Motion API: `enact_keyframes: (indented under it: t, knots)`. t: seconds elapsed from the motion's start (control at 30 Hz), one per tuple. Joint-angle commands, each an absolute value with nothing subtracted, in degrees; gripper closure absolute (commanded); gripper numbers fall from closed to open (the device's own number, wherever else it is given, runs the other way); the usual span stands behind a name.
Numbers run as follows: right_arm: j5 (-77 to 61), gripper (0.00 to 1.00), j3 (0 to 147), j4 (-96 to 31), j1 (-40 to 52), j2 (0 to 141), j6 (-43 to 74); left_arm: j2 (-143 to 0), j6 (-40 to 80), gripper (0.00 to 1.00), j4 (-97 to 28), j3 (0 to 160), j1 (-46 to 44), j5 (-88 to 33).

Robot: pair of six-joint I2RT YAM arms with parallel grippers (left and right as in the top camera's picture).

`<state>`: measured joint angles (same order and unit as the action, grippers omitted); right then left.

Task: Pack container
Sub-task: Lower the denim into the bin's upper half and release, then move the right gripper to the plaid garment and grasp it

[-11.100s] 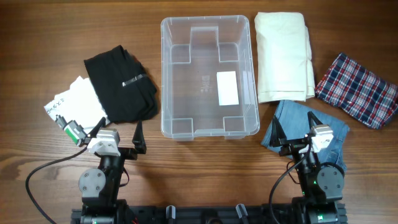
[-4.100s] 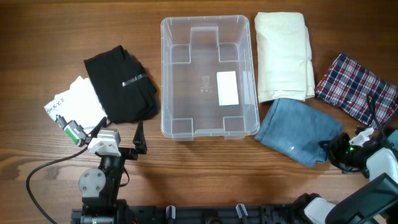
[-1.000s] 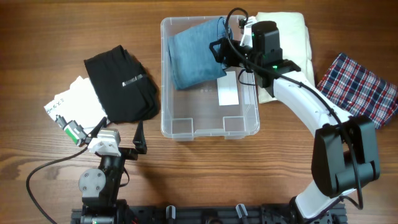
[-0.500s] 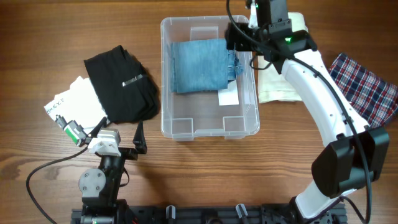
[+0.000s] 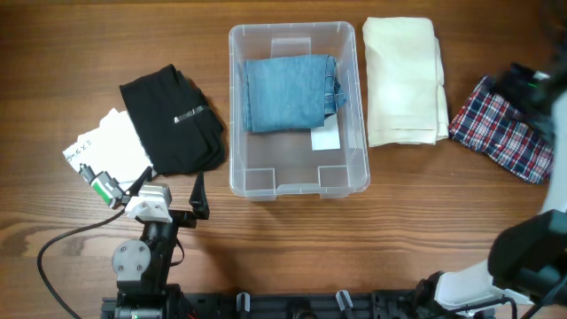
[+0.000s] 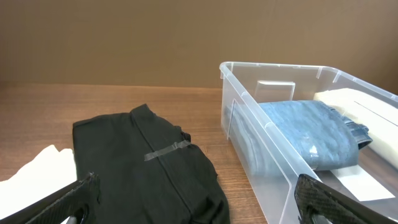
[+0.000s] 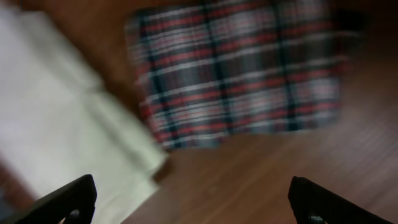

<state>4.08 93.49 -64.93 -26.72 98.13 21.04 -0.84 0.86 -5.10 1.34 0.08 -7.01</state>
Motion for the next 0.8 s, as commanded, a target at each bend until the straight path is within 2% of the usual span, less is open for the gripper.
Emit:
enact_keyframes:
  t: [0.0,0.1,0.2,0.53,0.77]
  knots:
    - [0.32,0.0,94.11,-65.6,-38.33,97.08,17.93,-0.71,0.4,0.0,-5.1,1.02,0.45,-7.66]
    - [-0.69,0.0,93.8,-65.58,-45.82,97.19,16.95,-0.71,0.4,0.0,-5.1,1.02,0.45,-7.66]
    - [-3.73,0.0,90.74,-62.92,-48.75,97.3,15.7,-0.71,0.4,0.0,-5.1,1.02,0.43,-7.66]
    - [-5.23,0.0,75.16,-43.22,-49.47,97.47,6.2,-0.71,0.4,0.0,-5.1,1.02,0.43,-7.66]
    - [-9.06,0.0,68.29,-28.64,-49.47,98.65,3.84,-0.71,0.4,0.0,-5.1,1.02,0.45,-7.68]
